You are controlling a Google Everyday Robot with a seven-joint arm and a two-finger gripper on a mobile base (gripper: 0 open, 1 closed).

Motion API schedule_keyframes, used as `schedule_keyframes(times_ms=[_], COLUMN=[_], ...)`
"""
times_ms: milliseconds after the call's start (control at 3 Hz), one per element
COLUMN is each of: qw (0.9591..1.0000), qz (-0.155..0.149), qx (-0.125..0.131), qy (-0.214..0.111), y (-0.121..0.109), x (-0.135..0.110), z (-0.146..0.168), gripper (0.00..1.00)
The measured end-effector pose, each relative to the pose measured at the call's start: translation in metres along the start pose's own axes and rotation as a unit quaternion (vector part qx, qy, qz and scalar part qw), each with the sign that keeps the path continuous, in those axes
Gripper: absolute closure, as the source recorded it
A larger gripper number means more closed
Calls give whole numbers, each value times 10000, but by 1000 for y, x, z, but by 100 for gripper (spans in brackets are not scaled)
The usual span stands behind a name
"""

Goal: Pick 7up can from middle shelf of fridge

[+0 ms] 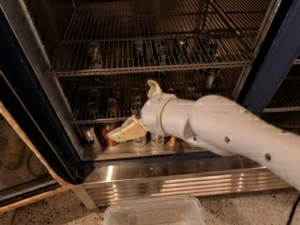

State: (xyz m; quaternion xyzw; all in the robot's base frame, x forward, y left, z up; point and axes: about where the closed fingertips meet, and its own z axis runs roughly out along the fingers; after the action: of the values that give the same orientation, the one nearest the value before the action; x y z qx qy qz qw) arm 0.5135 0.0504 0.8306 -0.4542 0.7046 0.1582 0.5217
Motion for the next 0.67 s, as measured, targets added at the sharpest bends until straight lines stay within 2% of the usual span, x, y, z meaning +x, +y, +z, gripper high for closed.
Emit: schedule_keyframes(times_ms=[333, 667], qw=[9988, 9946], qz=[207, 353], qx=[156, 335], qy=[-405, -921], y=[14, 12], x=[8, 8], z=[21, 37], gripper=[0, 0])
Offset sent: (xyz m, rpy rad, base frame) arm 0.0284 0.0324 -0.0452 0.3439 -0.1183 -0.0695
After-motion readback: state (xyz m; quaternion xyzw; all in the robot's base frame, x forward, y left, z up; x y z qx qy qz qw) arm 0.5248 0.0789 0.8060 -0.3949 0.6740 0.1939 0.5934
